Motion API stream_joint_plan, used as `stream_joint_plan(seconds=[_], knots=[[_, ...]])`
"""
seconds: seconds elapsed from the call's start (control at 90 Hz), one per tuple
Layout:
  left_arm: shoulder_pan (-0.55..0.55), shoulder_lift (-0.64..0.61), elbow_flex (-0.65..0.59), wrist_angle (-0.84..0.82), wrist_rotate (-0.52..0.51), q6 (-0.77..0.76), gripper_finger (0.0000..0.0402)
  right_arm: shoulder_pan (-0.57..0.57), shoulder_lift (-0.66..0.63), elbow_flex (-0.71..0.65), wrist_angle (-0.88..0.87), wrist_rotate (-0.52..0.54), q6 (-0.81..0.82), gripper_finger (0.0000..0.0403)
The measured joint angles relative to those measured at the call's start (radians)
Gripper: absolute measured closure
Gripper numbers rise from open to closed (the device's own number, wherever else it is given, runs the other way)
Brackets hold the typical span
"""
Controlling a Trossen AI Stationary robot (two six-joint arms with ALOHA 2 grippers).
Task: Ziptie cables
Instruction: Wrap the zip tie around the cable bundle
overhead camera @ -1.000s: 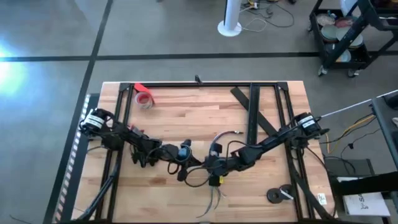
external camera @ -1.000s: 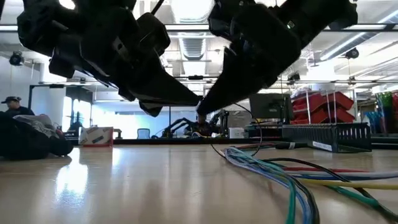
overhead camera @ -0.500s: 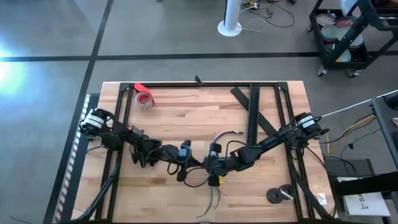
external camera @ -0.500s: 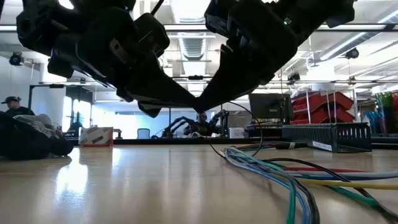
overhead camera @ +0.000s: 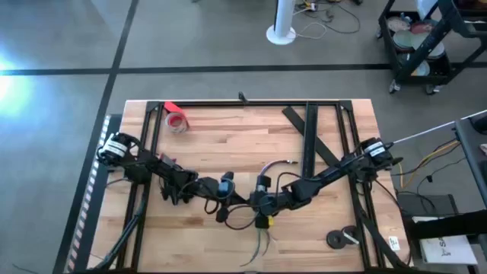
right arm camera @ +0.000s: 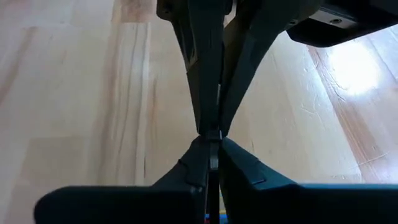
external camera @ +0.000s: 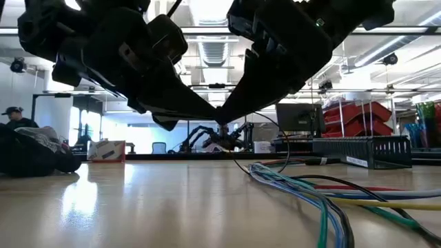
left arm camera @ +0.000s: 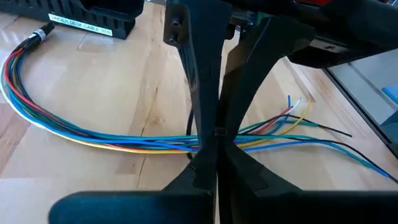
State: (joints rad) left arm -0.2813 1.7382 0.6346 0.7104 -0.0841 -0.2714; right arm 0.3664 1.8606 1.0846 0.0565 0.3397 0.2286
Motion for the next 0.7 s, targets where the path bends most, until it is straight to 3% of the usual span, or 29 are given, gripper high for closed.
stream_joint_plan(seconds=[0.278, 0.7], knots=[[0.0, 0.0, 0.001, 0.0, -0.001, 0.0, 0.0401, 0.0, 0.0, 0.006, -0.001, -0.003, 0.006, 0.0336], [0.0, 0.0, 0.001, -0.003, 0.014, 0.0, 0.0401, 0.0, 0.0, 0.014, -0.007, 0.001, 0.012, 0.0397]])
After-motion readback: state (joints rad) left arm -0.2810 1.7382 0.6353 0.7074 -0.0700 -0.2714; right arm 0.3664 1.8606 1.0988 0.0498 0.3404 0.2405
